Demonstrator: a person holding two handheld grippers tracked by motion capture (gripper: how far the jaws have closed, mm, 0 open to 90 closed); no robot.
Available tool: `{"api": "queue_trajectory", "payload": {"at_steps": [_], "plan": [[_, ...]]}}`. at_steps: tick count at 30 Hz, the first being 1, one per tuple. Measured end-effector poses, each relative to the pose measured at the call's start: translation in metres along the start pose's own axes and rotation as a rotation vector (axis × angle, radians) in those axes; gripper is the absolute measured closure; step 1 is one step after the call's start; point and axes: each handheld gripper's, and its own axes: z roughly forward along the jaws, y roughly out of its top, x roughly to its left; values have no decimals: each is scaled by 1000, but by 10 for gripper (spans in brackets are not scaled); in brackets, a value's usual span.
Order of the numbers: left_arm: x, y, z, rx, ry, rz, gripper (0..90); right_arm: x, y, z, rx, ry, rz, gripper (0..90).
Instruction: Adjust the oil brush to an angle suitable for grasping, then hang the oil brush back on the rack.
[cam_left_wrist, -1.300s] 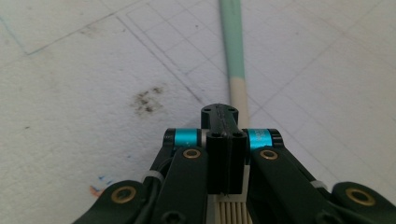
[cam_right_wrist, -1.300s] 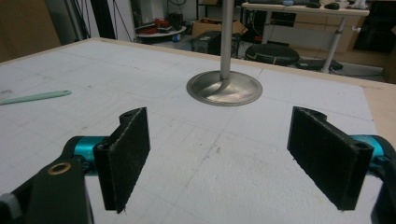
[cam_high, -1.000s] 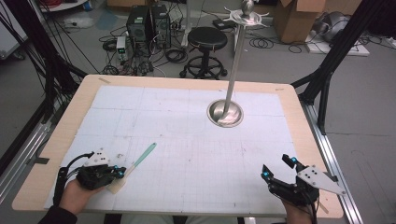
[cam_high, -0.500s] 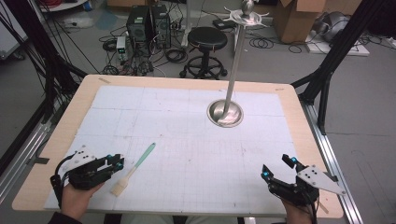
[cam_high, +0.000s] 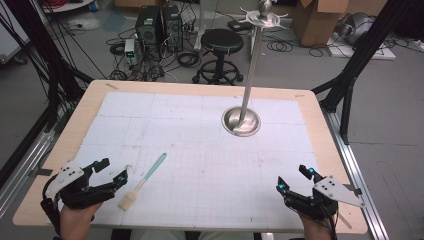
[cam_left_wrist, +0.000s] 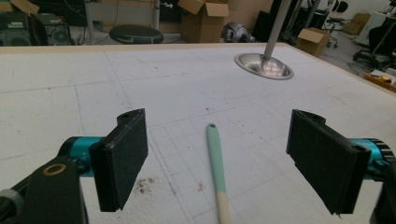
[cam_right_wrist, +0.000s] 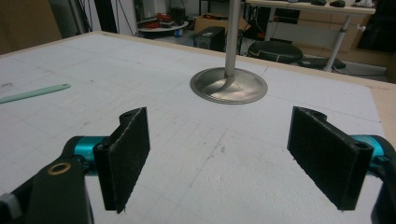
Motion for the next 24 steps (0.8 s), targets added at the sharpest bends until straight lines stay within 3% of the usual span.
{"api": "queue_trajectory", "payload": {"at_steps": [3,24], "plan": [[0,0,0,6,-2,15,215,0,1,0,-4,0,2,197],[4,-1,0,18,1,13,244,0,-1,5,20,5,1,197]]}}
